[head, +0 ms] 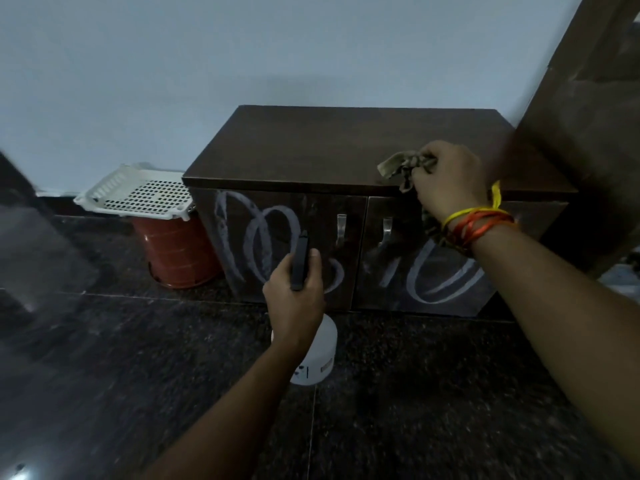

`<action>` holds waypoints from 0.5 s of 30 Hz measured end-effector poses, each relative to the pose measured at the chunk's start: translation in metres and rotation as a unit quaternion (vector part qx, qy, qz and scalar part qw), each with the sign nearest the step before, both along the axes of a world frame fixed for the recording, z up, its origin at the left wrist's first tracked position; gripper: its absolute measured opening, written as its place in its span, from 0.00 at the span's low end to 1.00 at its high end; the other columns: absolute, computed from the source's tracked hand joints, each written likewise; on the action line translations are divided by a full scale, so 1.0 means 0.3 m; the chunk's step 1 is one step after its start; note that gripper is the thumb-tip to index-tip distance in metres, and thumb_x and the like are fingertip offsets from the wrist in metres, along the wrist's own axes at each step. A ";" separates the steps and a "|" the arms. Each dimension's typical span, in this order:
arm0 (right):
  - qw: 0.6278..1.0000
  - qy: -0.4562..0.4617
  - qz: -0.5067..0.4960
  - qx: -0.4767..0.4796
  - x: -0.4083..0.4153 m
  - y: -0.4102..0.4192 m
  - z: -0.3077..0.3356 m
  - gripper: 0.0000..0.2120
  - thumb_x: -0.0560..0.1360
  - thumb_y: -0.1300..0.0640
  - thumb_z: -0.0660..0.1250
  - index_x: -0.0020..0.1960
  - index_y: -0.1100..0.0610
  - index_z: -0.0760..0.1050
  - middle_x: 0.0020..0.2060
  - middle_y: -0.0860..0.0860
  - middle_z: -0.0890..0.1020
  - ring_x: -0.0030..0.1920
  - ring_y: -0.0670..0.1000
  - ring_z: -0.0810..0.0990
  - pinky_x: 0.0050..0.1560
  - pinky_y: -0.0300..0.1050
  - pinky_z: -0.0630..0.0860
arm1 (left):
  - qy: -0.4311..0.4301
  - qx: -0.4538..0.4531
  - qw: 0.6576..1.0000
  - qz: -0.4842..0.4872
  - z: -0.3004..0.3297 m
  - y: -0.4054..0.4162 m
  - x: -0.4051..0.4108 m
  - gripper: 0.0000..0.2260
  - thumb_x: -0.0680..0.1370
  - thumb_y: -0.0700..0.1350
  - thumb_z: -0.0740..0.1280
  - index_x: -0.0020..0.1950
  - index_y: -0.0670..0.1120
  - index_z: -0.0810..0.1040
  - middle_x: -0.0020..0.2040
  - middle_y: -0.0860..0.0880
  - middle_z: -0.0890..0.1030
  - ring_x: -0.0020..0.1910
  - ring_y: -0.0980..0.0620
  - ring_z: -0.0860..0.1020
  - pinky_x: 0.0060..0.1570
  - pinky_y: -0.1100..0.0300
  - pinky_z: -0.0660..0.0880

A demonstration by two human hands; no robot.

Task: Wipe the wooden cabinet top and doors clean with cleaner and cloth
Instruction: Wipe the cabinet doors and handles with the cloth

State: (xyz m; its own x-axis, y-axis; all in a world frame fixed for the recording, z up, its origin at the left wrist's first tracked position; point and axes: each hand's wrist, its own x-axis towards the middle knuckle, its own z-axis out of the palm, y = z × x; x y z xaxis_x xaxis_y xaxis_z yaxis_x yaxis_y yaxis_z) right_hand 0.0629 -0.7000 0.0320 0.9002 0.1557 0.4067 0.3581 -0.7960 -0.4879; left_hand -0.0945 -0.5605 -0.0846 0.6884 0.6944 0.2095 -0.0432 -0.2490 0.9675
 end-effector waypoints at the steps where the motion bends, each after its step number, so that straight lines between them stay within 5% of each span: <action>1: 1.000 -0.005 -0.003 0.015 -0.026 0.007 -0.015 0.14 0.75 0.59 0.63 0.59 0.57 0.77 0.57 0.61 0.78 0.60 0.61 0.73 0.58 0.49 0.70 | -0.001 -0.003 1.000 -0.002 0.000 0.009 -0.017 0.17 0.81 0.49 0.65 0.35 0.43 0.72 0.28 0.43 0.70 0.27 0.44 0.70 0.28 0.50 0.69; 5: 0.997 -0.012 -0.034 0.063 -0.124 0.013 -0.072 0.13 0.75 0.57 0.64 0.59 0.57 0.77 0.55 0.60 0.78 0.57 0.60 0.75 0.55 0.47 0.70 | -0.003 -0.009 1.000 0.009 -0.012 0.037 -0.070 0.19 0.81 0.49 0.65 0.37 0.38 0.72 0.29 0.38 0.70 0.31 0.30 0.72 0.28 0.42 0.72; 11: 0.994 0.003 -0.038 0.099 -0.235 0.042 -0.166 0.12 0.75 0.58 0.65 0.57 0.56 0.77 0.54 0.59 0.78 0.54 0.59 0.76 0.51 0.44 0.70 | 0.017 0.004 1.000 0.013 -0.048 0.052 -0.128 0.19 0.81 0.49 0.66 0.31 0.47 0.68 0.26 0.48 0.68 0.26 0.49 0.67 0.27 0.51 0.66; 15: 0.993 0.006 -0.029 0.111 -0.297 0.074 -0.234 0.12 0.75 0.58 0.66 0.58 0.55 0.77 0.55 0.57 0.77 0.53 0.58 0.76 0.47 0.38 0.63 | 0.018 0.013 1.000 0.007 -0.062 0.062 -0.155 0.18 0.80 0.49 0.67 0.34 0.41 0.72 0.28 0.43 0.70 0.26 0.51 0.67 0.27 0.54 0.66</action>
State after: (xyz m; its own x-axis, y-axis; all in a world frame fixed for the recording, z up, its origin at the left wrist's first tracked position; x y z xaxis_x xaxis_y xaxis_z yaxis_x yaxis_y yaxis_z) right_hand -0.0261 -0.6779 -0.0381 0.9102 0.0119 0.4141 0.3080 -0.6878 -0.6573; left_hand -0.1410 -0.5418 -0.1032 0.6856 0.6992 0.2025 -0.0048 -0.2737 0.9618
